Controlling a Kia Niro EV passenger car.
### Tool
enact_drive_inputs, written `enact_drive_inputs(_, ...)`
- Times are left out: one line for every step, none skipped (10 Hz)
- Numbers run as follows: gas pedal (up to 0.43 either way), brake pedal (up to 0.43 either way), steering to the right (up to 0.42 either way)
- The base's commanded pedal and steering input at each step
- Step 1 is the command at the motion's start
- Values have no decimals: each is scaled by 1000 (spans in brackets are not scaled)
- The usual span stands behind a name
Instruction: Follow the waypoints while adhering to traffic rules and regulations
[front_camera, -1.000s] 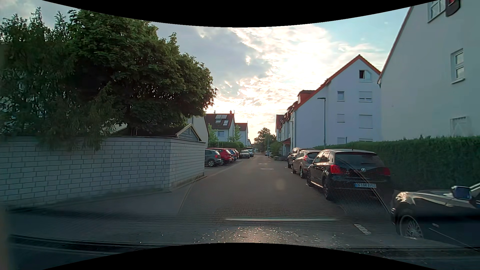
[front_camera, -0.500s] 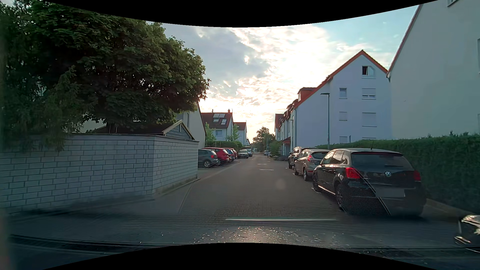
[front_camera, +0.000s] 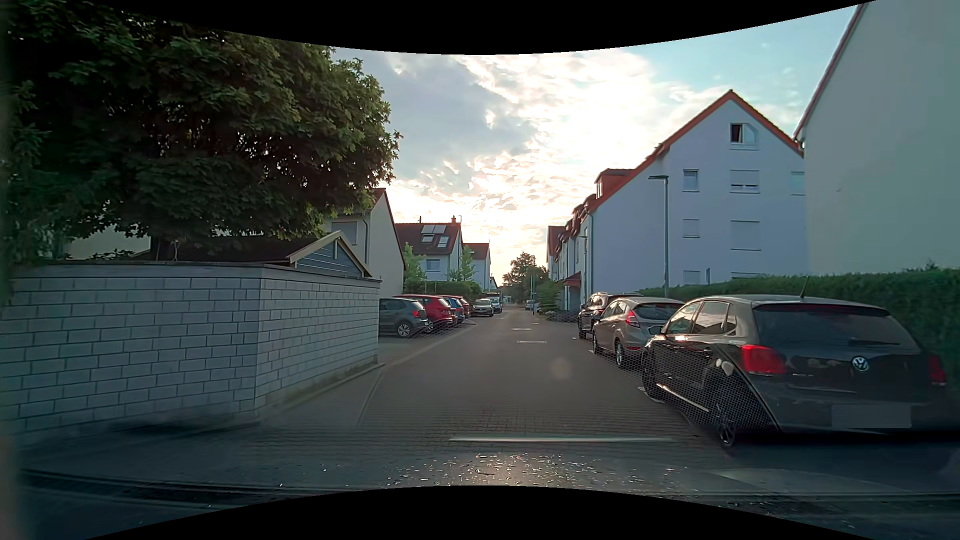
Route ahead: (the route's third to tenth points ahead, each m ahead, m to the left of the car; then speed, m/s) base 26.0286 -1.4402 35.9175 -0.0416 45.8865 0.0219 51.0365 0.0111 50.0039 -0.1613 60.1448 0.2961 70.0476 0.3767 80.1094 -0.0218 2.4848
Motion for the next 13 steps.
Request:
enact_drive_inputs(28, 0, 20)
enact_drive_inputs(20, 0, 20)
enact_drive_inputs(20, 0, 20)
enact_drive_inputs(20, 0, 20)
enact_drive_inputs(20, 0, 20)
enact_drive_inputs(20, 0, 20)
enact_drive_inputs(20, 0, 19)
enact_drive_inputs(20, 0, 10)
enact_drive_inputs(20, 0, 2)
enact_drive_inputs(20, 0, 0)
enact_drive_inputs(20, 0, 0)
enact_drive_inputs(8, 0, 0)
enact_drive_inputs(8, 0, 0)
